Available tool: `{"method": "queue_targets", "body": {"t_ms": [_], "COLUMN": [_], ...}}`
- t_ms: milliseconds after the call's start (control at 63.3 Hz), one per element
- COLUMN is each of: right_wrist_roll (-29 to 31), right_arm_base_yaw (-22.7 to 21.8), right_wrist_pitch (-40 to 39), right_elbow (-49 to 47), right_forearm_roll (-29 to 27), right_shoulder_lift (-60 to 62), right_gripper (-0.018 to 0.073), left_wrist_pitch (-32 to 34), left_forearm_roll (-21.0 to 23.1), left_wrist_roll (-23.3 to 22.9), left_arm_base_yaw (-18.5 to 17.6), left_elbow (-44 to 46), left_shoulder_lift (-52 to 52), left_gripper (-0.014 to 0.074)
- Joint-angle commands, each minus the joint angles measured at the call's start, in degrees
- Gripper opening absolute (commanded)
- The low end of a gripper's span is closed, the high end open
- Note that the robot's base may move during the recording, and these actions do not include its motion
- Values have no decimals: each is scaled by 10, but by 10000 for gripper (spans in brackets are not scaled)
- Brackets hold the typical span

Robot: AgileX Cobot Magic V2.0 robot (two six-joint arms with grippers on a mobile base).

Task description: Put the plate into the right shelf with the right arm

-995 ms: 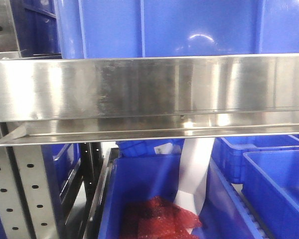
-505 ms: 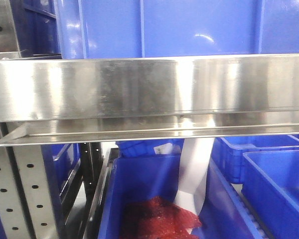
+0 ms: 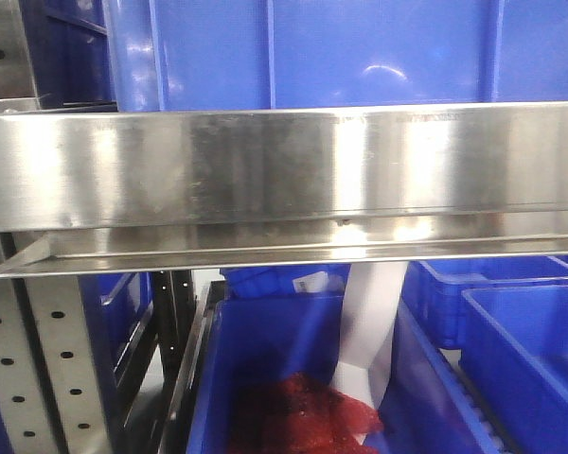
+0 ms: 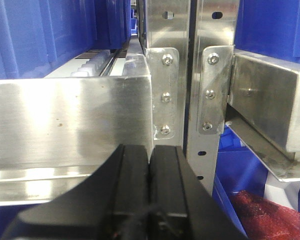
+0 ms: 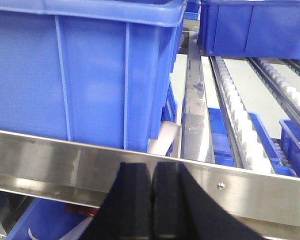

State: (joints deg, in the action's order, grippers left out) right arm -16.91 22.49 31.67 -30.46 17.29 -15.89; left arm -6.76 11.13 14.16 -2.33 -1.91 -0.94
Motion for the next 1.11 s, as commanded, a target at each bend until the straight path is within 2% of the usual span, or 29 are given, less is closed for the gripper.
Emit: {"method": "queue_targets", "body": {"t_ms": [0,205,300,395,569,711,1027,1090], "right_wrist_roll": [2,2,2,21,134,151,151,151], "right_arm_base_yaw": [-2,-7,-33,-75,-150,-188,-198,-198], "right_wrist_pitch": [-51,-83,-100,-112,-169,-223,-337,-326], "right_elbow": [-13,8,31,57,141,209,319,317], "right_forearm_roll": [10,10,-2,-38,-148,-180,-191,-191], "right_shoulder_lift": [-5,-4,3,22,78,120,173,173], "right_gripper": [25,25,25,25,25,25,25,25], "left_wrist_pitch": [49,49,49,49,49,49,49,49], "left_forearm_roll": [3,3,3,3,3,3,3,3], "left_wrist_roll": [-2,-2,-2,-2,-2,-2,-2,-2], "left_arm_base_yaw": [-3,-3,-3,-3,-3,-3,-3,-3], "left_elbow": [-4,-4,-4,-4,-4,-4,-4,-4], "left_shoulder_lift": [-6,-6,-6,-6,-6,-6,-6,-6], "left_gripper": [-47,-47,-47,-47,-47,-47,-47,-47]}}
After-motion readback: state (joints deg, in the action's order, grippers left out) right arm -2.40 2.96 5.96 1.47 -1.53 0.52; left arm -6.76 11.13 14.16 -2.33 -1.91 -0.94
